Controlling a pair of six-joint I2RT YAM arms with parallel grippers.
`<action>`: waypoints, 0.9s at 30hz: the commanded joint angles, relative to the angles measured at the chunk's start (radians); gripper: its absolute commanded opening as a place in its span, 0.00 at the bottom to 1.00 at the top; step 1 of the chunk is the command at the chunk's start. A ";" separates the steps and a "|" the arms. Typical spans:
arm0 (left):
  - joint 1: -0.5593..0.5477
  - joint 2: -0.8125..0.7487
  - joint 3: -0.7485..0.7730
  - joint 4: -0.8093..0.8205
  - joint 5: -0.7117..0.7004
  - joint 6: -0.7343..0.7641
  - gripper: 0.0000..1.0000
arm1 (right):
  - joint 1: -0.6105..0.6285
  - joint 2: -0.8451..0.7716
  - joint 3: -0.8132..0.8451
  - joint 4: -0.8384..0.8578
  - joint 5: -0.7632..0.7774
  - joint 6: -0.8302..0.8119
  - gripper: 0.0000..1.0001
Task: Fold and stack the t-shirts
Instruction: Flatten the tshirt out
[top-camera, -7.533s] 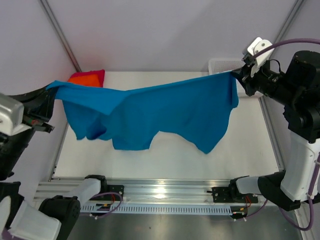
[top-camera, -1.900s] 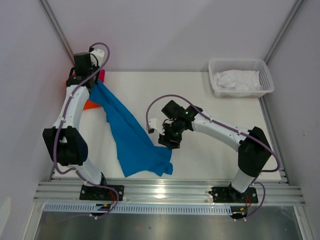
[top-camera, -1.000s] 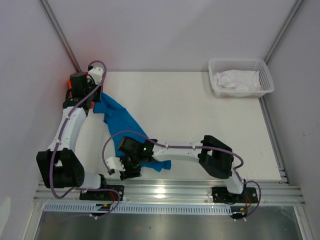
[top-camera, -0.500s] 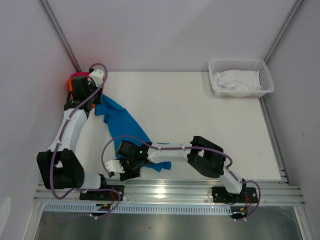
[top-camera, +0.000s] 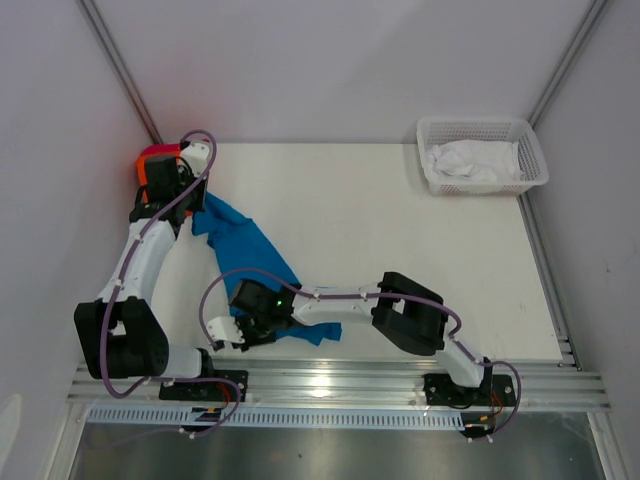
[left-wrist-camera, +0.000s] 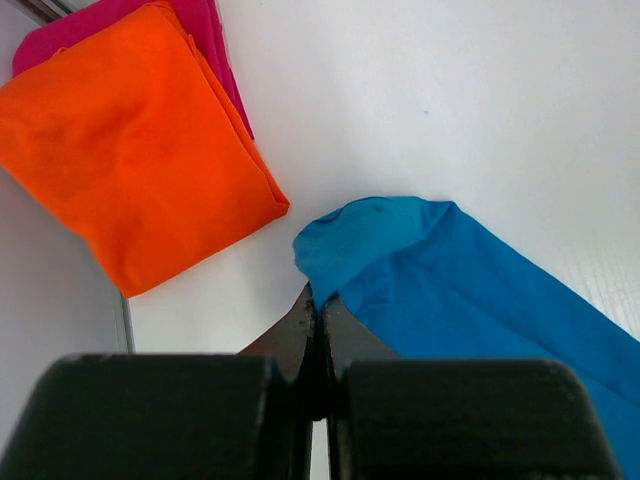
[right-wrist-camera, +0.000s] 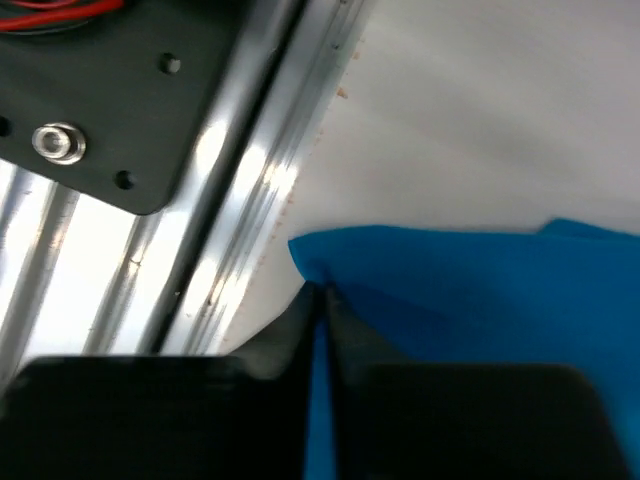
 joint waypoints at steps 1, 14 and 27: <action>0.000 -0.017 -0.006 0.042 0.023 0.003 0.00 | -0.046 0.045 0.042 0.004 0.145 -0.023 0.00; 0.002 -0.017 -0.006 0.029 0.035 0.001 0.00 | -0.095 -0.093 0.090 -0.141 0.064 0.018 0.00; 0.000 -0.123 0.074 -0.049 0.104 -0.063 0.00 | -0.603 -0.466 0.207 -0.288 0.096 0.129 0.00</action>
